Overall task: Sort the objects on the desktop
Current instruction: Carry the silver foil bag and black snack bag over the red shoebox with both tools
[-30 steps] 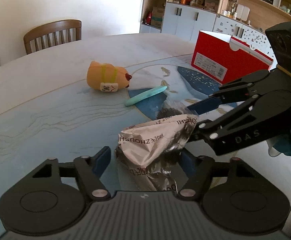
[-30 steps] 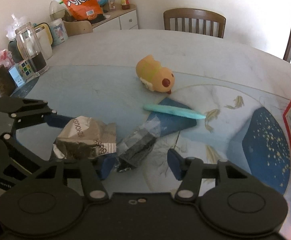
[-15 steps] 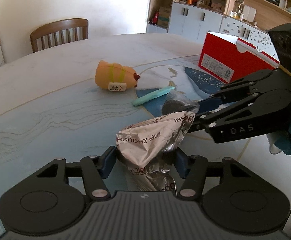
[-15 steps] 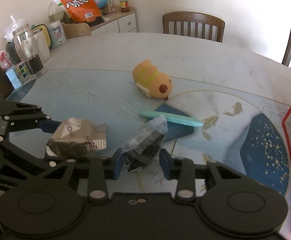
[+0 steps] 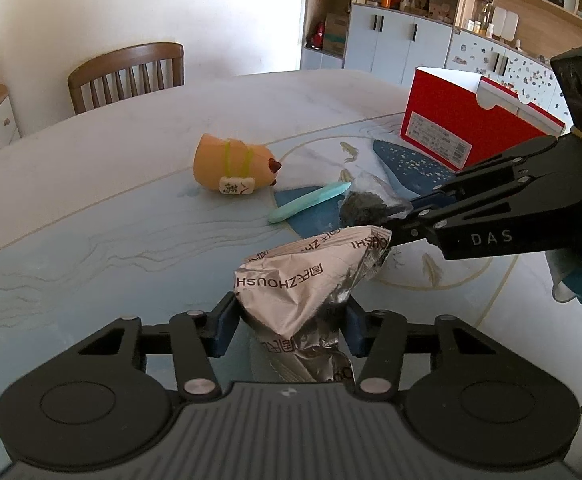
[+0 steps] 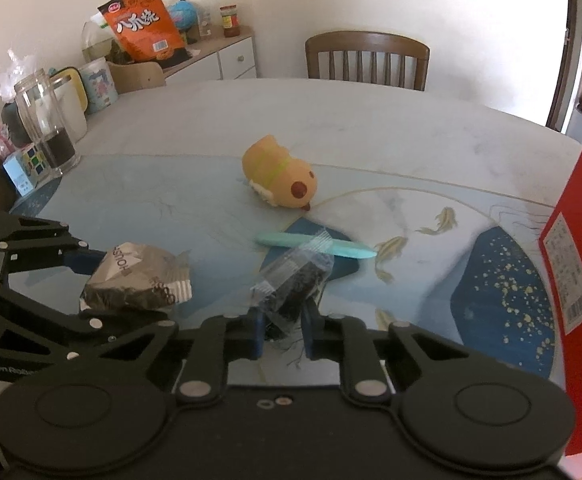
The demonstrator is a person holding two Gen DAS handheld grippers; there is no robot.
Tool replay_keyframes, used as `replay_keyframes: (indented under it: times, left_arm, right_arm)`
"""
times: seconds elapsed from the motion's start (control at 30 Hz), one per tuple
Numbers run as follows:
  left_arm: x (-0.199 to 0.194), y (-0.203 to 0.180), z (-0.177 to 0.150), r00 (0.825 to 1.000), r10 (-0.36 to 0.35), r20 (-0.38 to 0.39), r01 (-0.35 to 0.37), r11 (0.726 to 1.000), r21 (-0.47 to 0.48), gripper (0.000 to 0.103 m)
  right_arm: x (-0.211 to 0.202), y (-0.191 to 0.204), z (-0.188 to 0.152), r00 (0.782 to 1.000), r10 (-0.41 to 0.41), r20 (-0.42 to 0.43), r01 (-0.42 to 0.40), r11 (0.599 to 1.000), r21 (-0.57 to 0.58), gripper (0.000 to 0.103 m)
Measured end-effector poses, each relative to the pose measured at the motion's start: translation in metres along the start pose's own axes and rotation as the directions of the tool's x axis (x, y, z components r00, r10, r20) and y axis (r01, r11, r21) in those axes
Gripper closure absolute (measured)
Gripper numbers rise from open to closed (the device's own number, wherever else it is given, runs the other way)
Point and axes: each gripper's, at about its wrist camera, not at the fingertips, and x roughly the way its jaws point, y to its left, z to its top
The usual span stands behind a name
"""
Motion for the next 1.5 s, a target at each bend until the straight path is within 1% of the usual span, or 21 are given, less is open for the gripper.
replay_keyframes:
  times: [0.4, 0.7, 0.93, 1.17, 1.5]
  left_arm:
    - [-0.014, -0.013, 0.015, 1.0, 0.006, 0.017, -0.006, 1.0, -0.02, 0.052]
    - [-0.037, -0.028, 0.034, 0.998, 0.009, 0.067, -0.006, 0.999, -0.046, 0.052]
    - [-0.054, -0.042, 0.05, 0.995, 0.005, 0.097, 0.002, 0.997, -0.073, 0.052]
    - [-0.067, -0.058, 0.063, 0.994, 0.011, 0.112, -0.002, 0.997, -0.079, 0.052]
    - [-0.078, -0.082, 0.082, 0.993, 0.029, 0.116, -0.016, 0.994, -0.109, 0.052]
  right_arm:
    - [-0.029, -0.006, 0.002, 0.999, 0.002, 0.034, -0.002, 1.0, 0.021, 0.086]
    - [-0.061, -0.016, 0.004, 0.998, -0.002, 0.061, 0.0, 0.999, 0.039, 0.086]
    - [-0.091, -0.018, 0.011, 0.997, 0.005, 0.082, -0.007, 1.0, 0.024, 0.086]
    - [-0.119, -0.021, 0.014, 0.993, 0.023, 0.111, -0.026, 0.999, 0.02, 0.086]
    - [-0.151, -0.041, 0.014, 0.989, 0.009, 0.145, -0.016, 0.999, 0.046, 0.086]
